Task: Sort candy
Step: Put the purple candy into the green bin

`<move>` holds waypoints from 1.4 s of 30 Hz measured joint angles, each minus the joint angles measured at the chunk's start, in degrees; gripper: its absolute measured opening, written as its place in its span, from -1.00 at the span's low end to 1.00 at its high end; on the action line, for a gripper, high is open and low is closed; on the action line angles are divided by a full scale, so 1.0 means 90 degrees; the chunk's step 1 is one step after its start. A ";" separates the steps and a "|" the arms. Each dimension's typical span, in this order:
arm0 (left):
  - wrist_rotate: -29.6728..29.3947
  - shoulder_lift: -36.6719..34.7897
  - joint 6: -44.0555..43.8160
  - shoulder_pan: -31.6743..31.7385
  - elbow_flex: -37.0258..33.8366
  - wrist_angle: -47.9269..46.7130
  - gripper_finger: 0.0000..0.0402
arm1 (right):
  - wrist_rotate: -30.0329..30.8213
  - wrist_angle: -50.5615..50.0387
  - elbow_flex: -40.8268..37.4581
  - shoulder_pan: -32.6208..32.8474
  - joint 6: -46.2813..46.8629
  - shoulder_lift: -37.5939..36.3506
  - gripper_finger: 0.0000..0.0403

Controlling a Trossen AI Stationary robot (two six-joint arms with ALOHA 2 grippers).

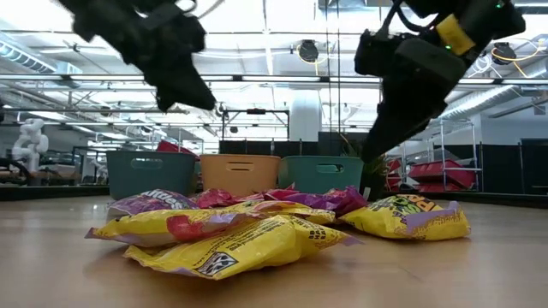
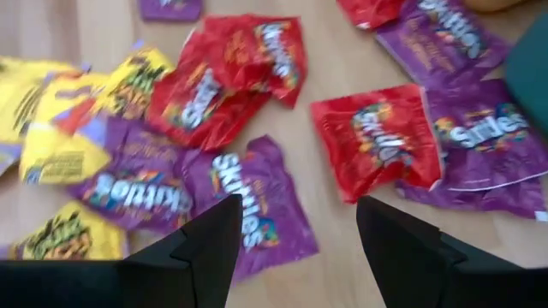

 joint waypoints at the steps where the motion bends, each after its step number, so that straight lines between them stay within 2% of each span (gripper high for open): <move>1: -0.0180 -0.0163 -0.0036 -0.0143 -0.0126 0.0056 -0.63 | -0.0084 -0.0002 0.0000 0.0034 -0.0064 0.0000 0.10; 3: -0.0572 -0.0479 -0.0172 -0.0431 -0.0374 0.0083 -0.63 | -0.0298 0.0022 0.0000 0.0094 -0.0196 0.0000 0.10; 7: -0.1452 -0.0981 -0.0486 -0.1001 -0.0777 0.0124 -0.63 | -0.0309 0.0041 0.0000 0.0156 -0.0388 0.0064 0.10; 9: -0.1691 -0.1112 -0.0493 -0.1284 -0.0928 0.0187 -0.63 | -0.0300 0.0081 0.0000 0.0146 -0.0472 0.0208 0.10; 14: -0.1763 -0.1220 -0.0491 -0.1696 -0.1090 0.0272 -0.63 | -0.0256 0.0341 0.0002 0.0125 -0.0655 0.0947 0.10; 19: -0.1760 -0.1195 -0.0488 -0.1742 -0.1094 0.0240 -0.63 | -0.0078 0.0812 0.0037 0.0127 -0.0633 0.1647 0.09; 22: -0.1759 -0.1195 -0.0486 -0.1742 -0.1094 0.0207 -0.63 | -0.0085 0.0835 0.0046 0.0130 -0.0477 0.1810 -0.03; 24: -0.1758 -0.1195 -0.0486 -0.1742 -0.1094 0.0207 -0.63 | -0.0146 0.0835 0.0046 0.0134 -0.0441 0.1812 -0.21; 29: -0.1758 -0.1195 -0.0483 -0.1742 -0.1094 0.0199 -0.63 | -0.0433 0.0577 0.0010 0.0136 -0.0521 0.1422 -0.87; 30: -0.1758 -0.1195 -0.0481 -0.1742 -0.1094 0.0198 -0.63 | -0.0506 0.0483 -0.0006 0.0135 -0.0538 0.1301 -0.93; 37: -0.1755 -0.1192 -0.0481 -0.1742 -0.1094 0.0182 -0.63 | -0.0480 0.0170 -0.0024 0.0065 -0.0308 0.0022 -0.99; 42: -0.1755 -0.1192 -0.0440 -0.1742 -0.1094 0.0184 -0.63 | 0.0125 0.0452 -0.0009 -0.0221 -0.0502 -0.0744 -0.99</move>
